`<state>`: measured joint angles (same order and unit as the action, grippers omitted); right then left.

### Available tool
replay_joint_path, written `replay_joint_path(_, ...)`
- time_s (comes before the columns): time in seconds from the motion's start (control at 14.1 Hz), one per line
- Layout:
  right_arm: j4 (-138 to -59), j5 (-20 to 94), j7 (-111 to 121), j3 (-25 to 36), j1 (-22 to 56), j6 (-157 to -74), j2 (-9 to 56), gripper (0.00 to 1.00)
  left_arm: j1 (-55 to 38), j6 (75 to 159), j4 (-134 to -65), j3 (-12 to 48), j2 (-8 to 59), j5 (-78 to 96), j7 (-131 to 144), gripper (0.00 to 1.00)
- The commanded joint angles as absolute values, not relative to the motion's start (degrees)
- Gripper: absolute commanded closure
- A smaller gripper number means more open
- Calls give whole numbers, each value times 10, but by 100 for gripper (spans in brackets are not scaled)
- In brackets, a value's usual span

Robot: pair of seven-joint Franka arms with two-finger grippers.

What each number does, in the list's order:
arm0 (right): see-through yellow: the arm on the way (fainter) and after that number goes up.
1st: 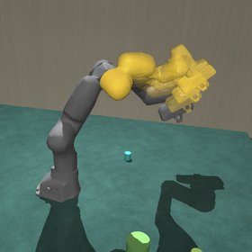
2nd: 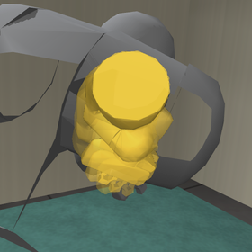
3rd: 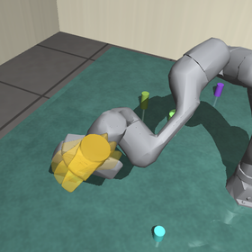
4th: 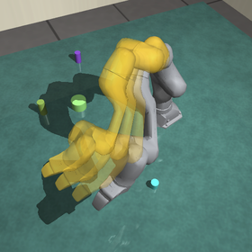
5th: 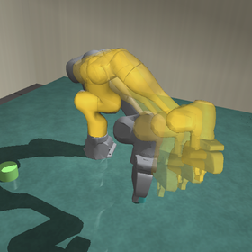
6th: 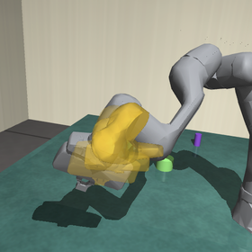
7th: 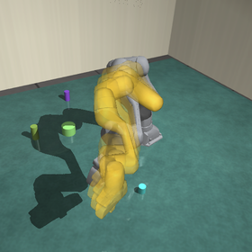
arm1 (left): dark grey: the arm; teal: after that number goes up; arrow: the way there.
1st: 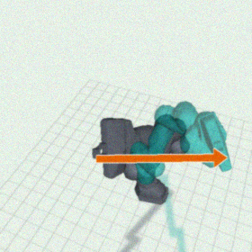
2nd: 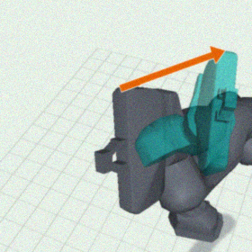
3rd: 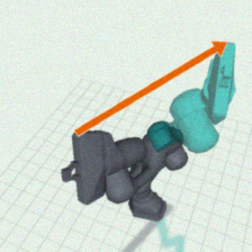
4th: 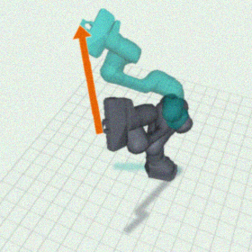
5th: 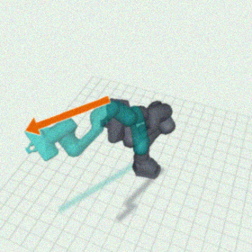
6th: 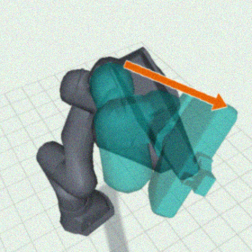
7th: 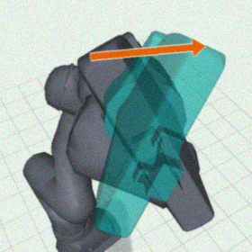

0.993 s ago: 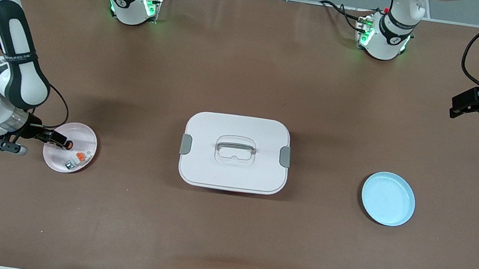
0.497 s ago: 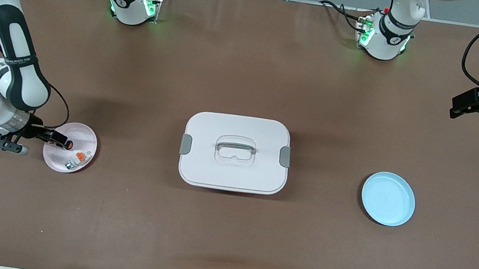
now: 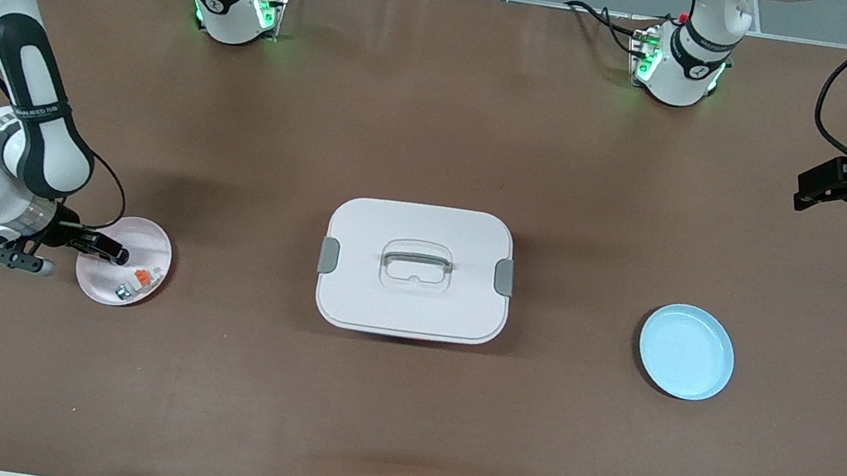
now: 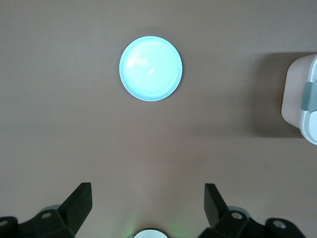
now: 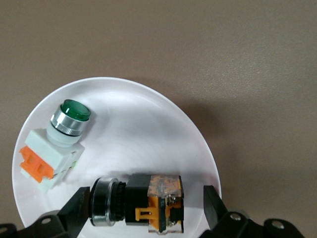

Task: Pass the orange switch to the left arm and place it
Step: 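Close the right gripper on the black-and-orange switch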

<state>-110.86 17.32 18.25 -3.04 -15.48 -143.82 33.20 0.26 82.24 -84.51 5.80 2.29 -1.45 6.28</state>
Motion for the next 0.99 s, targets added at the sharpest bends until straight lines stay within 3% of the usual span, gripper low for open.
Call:
replay_joint_path(0.0, -1115, 187, 188, -34, -157, -1445, 329, 0, 2, 814, -838, 62, 26, -25, 66, 0)
replay_joint_path(0.14, -1115, 187, 188, -34, -156, -1442, 329, 0, 2, 814, -838, 62, 26, -25, 65, 0)
replay_joint_path(0.21, -1115, 187, 189, -34, -156, -1441, 329, 7, 3, 814, -838, 61, 26, -25, 65, 0)
replay_joint_path(0.43, -1114, 187, 188, -34, -156, -1438, 329, 59, 4, 814, -838, 62, 26, -25, 65, 0)
replay_joint_path(0.64, -1114, 187, 187, -34, -157, -1438, 329, 100, 4, 815, -838, 61, 26, -25, 65, 0)
replay_joint_path(0.92, -1110, 187, 178, -35, -156, -1427, 327, 100, 6, 814, -838, 62, 25, -24, 63, 0)
